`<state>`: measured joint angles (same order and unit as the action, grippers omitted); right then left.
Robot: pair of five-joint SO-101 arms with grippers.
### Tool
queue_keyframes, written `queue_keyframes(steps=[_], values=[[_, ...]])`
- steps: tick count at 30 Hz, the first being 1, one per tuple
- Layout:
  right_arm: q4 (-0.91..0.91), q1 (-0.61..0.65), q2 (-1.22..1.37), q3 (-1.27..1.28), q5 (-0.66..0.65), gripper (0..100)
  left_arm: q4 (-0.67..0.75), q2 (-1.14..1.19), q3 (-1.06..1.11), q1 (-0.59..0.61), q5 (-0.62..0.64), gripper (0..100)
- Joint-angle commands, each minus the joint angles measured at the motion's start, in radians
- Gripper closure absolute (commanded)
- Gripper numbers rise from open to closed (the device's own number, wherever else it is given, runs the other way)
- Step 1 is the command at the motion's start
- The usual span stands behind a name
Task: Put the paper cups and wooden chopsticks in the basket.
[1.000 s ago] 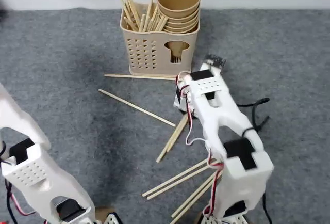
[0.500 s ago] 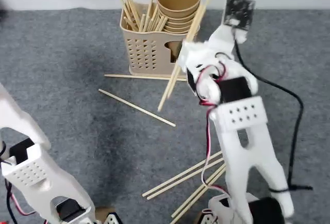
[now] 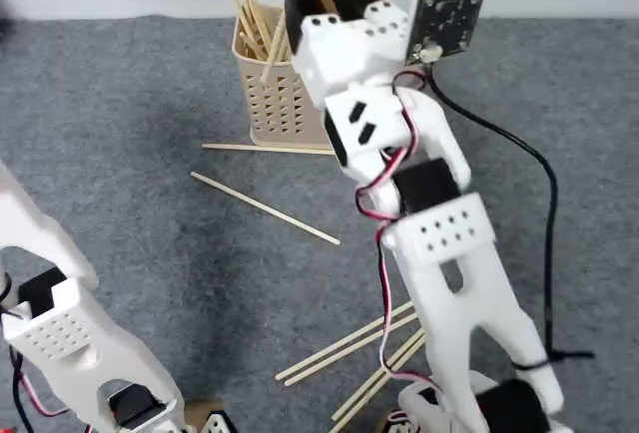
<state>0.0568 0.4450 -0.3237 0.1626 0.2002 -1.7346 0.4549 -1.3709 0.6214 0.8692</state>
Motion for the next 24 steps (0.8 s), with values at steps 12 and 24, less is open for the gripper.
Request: queue_keyframes(steps=[12, 24], values=[[-0.335, 0.01, 0.191, -0.029, -0.097, 99.1, -0.021, -0.017, -0.001, 0.003, 0.009, 82], [-0.43, 0.007, 0.36, -0.029, -0.1, 99.1, -0.021, -0.02, -0.001, 0.003, 0.009, 82]])
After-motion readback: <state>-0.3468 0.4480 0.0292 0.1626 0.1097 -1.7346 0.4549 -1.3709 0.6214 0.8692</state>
